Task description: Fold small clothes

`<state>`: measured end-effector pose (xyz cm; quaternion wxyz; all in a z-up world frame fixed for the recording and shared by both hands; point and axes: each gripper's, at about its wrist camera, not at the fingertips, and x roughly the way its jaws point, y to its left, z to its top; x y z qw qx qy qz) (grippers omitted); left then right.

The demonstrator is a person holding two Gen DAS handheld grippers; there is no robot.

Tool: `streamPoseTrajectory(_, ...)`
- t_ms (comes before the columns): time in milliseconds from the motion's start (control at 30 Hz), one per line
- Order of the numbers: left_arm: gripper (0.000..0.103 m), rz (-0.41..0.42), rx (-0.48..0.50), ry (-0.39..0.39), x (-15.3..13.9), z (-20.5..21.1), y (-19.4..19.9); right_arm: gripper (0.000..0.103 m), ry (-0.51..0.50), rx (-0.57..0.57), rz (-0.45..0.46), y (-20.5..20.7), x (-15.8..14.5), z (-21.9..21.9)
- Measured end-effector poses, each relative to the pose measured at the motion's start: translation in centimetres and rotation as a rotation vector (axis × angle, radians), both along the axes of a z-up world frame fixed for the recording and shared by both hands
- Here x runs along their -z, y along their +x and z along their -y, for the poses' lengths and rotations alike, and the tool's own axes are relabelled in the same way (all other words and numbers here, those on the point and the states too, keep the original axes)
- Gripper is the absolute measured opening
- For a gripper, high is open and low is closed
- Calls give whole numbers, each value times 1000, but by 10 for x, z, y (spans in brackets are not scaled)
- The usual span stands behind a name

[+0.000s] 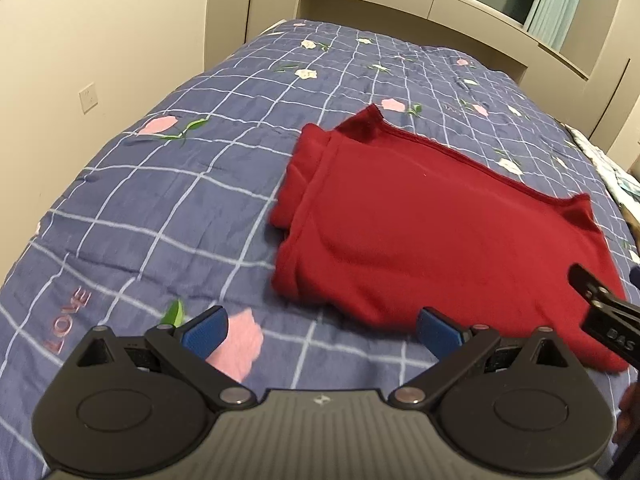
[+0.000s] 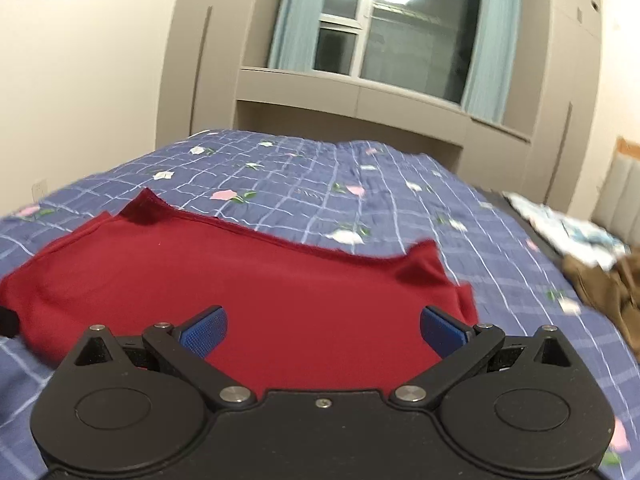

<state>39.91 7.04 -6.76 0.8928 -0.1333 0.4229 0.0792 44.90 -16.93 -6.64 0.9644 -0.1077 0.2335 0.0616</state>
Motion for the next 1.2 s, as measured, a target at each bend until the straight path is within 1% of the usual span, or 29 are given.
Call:
streamPoseTrajectory(100, 102, -2, -11, -5, 3, -4, 9, 102, -68, -24, -1, 15, 11, -13)
streamPoseTrajectory(233, 102, -10, -19, -16, 8, -7, 16, 102, -111, -42, -13, 25, 27, -22)
streamPoseTrajectory(300, 102, -14, -18, -15, 10, -8, 17, 102, -104, -39, -46, 31, 34, -23)
streamPoseTrajectory(467, 102, -20, -22, -12, 14, -10, 20, 102, -57, -29, -73, 34, 43, -21)
streamPoseTrajectory(667, 102, -32, -34, -19, 20, -11, 24, 102, -12, -23, -87, 35, 47, -17)
streamPoseTrajectory(867, 102, -34, -29, -6, 23, -9, 24, 102, -4, -23, -89, 35, 48, -16)
streamPoseTrajectory(1067, 102, -20, -45, -35, 22, -12, 27, 102, 11, -24, -95, 35, 50, -14)
streamPoseTrajectory(1200, 102, -6, -46, -60, 22, -16, 35, 102, 13, -25, -96, 36, 49, -14)
